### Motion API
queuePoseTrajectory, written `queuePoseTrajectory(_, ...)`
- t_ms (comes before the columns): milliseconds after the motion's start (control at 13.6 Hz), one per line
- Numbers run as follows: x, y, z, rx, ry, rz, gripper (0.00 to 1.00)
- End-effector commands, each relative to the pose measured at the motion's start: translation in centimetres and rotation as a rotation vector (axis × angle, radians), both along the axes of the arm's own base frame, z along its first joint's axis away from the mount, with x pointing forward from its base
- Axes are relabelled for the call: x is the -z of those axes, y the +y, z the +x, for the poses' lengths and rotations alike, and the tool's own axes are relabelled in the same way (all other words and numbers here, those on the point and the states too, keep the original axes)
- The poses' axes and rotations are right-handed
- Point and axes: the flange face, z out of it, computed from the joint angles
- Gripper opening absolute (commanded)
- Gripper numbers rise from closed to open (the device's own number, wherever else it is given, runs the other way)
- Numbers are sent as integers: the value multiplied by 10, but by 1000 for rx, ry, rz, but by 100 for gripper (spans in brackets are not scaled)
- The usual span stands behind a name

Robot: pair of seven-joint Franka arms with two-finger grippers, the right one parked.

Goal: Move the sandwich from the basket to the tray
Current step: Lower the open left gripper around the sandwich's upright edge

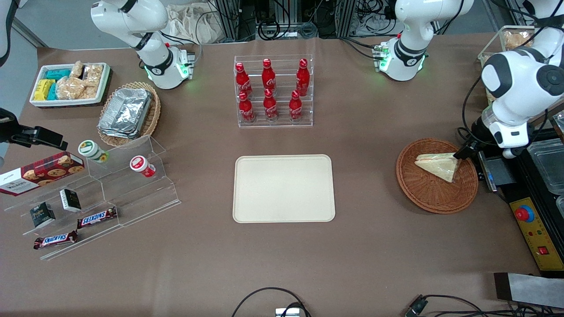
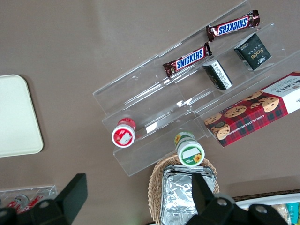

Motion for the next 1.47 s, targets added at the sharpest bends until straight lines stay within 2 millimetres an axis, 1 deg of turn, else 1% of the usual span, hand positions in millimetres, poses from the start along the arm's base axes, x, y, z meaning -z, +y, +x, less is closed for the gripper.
queuePoseTrajectory(0,29,5,-8,6,-17,8,100)
queuePoseTrajectory(74,34,15,-8,-1,-22,11,100)
queuePoseTrajectory(221,37,27,-9,21,-22,13,100)
queuePoseTrajectory(294,43,34,-10,22,-20,14,100)
queuePoseTrajectory(368,46,36,-9,22,-26,16,100)
queuePoseTrajectory(882,50,35,-6,14,-34,11,100)
queuePoseTrajectory(1397,73,27,1,5,-49,11,100)
